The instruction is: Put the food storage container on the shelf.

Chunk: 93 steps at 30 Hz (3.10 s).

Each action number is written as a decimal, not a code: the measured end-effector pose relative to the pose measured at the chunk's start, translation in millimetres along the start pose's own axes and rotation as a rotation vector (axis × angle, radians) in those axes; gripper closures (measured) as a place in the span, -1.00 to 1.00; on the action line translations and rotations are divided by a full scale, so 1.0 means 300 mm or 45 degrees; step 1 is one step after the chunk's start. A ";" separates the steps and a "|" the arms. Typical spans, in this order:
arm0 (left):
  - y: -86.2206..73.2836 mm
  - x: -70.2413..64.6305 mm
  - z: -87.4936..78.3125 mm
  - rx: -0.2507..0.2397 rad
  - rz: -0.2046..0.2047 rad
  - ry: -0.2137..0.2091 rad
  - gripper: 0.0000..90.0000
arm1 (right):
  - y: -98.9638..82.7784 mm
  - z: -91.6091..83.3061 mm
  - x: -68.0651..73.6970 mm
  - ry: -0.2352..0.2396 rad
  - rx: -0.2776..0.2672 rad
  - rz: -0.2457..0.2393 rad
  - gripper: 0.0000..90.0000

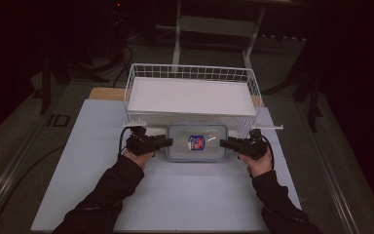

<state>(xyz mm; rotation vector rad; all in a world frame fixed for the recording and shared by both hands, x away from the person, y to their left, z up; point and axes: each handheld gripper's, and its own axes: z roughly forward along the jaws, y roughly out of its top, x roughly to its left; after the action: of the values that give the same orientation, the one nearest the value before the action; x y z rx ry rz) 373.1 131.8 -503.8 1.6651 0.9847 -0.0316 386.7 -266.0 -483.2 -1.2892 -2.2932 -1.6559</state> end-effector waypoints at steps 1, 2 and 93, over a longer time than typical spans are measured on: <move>0.001 0.003 0.006 -0.012 -0.001 0.004 0.21 | -0.002 0.004 -0.006 -0.002 -0.006 0.004 0.17; 0.001 0.007 0.011 -0.018 -0.004 0.011 0.20 | -0.005 0.009 -0.013 -0.004 -0.016 0.015 0.17; -0.193 -0.211 -0.183 -0.039 0.257 0.088 -1.00 | -0.054 0.293 0.157 -0.189 0.073 -0.091 1.00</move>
<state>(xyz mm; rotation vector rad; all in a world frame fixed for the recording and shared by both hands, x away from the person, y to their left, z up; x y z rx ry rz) 271.7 140.3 -498.9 1.7394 0.8595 0.1756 382.3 -169.1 -511.6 -1.3782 -2.4786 -1.5511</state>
